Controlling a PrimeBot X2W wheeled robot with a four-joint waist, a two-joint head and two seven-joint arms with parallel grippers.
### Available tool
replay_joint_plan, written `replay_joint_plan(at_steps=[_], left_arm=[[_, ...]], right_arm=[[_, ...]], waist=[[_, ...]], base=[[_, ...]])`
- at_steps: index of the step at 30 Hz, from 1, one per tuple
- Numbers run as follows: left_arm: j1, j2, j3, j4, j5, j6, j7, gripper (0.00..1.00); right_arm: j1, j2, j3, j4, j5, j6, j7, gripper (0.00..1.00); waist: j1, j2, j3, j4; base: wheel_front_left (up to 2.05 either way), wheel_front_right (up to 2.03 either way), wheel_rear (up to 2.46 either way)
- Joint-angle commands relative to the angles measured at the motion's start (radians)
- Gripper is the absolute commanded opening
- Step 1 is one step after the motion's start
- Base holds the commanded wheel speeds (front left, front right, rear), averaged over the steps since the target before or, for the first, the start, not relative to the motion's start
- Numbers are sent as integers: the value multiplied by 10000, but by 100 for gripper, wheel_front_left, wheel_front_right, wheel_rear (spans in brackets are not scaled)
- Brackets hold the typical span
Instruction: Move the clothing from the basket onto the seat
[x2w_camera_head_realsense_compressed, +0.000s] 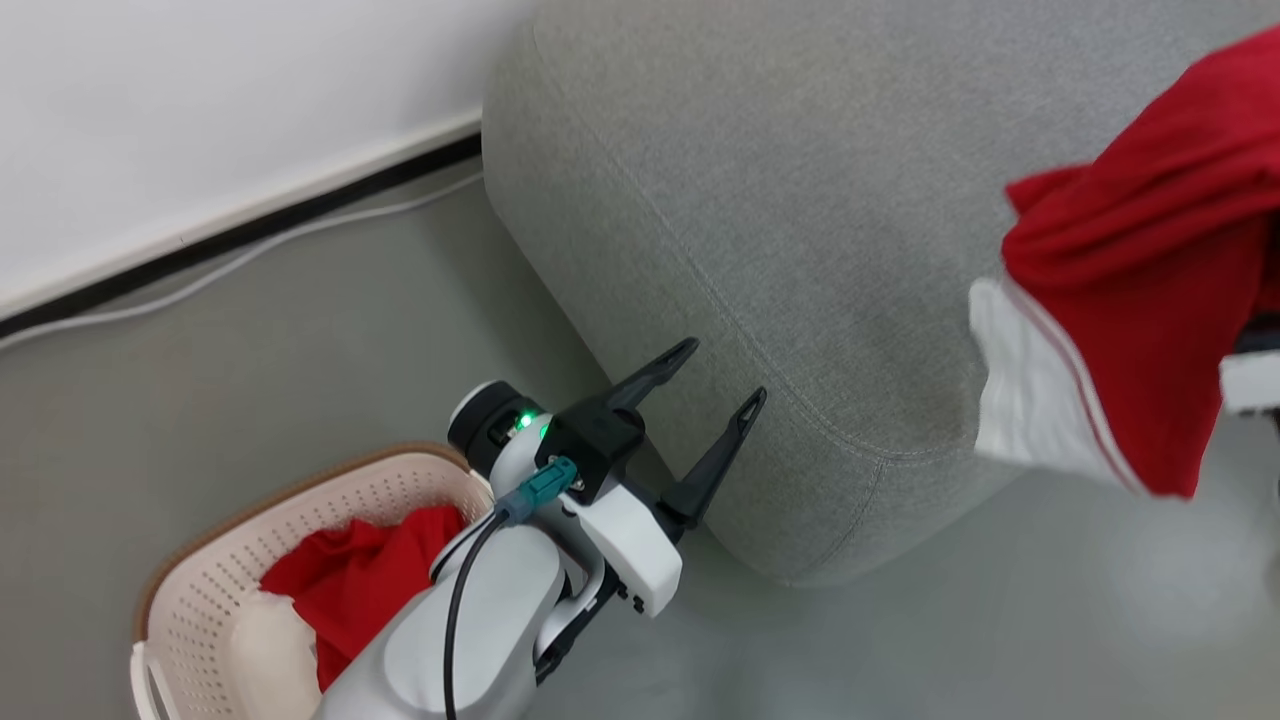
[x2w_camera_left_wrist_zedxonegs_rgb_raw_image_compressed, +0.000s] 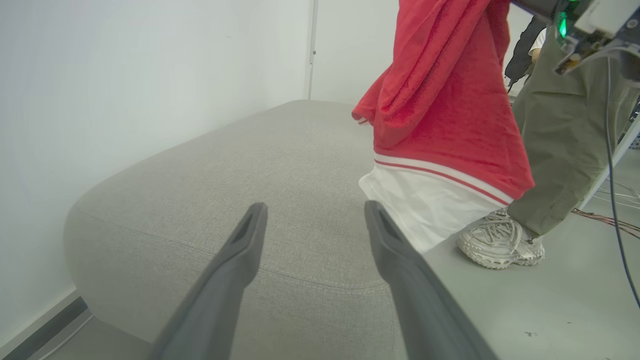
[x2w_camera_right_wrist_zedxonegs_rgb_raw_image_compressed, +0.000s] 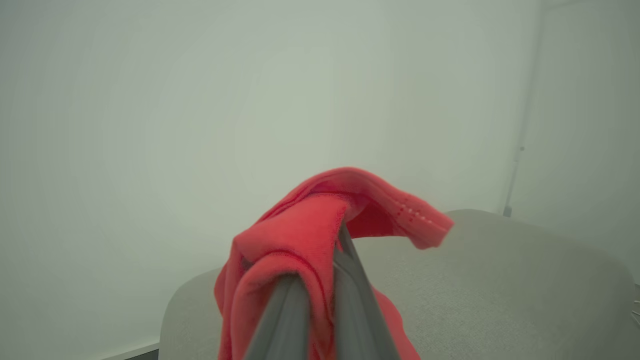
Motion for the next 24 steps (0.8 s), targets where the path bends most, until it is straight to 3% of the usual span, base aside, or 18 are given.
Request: replay_joint_plan(at_steps=[1,15,24], left_arm=[[-554,18,247,-204,142,9,-49,100],[-2275,18,-217,13,788,26,-49,100],[-3041,18,-936,214,656,161,-49,100]], right_arm=[[-509,-332,-60,-52,-118,29,-61,0],[-3682,-979,-1819,1615,-1006,29,-61,0],[-5631,-2063,-3165,2751,-1688,29,-61,0]], waist=[[0,-1,578,-29],[0,-1,2902,704],[0,-1,4099,1369]], base=[[0,0,0],[0,0,0],[0,0,0]])
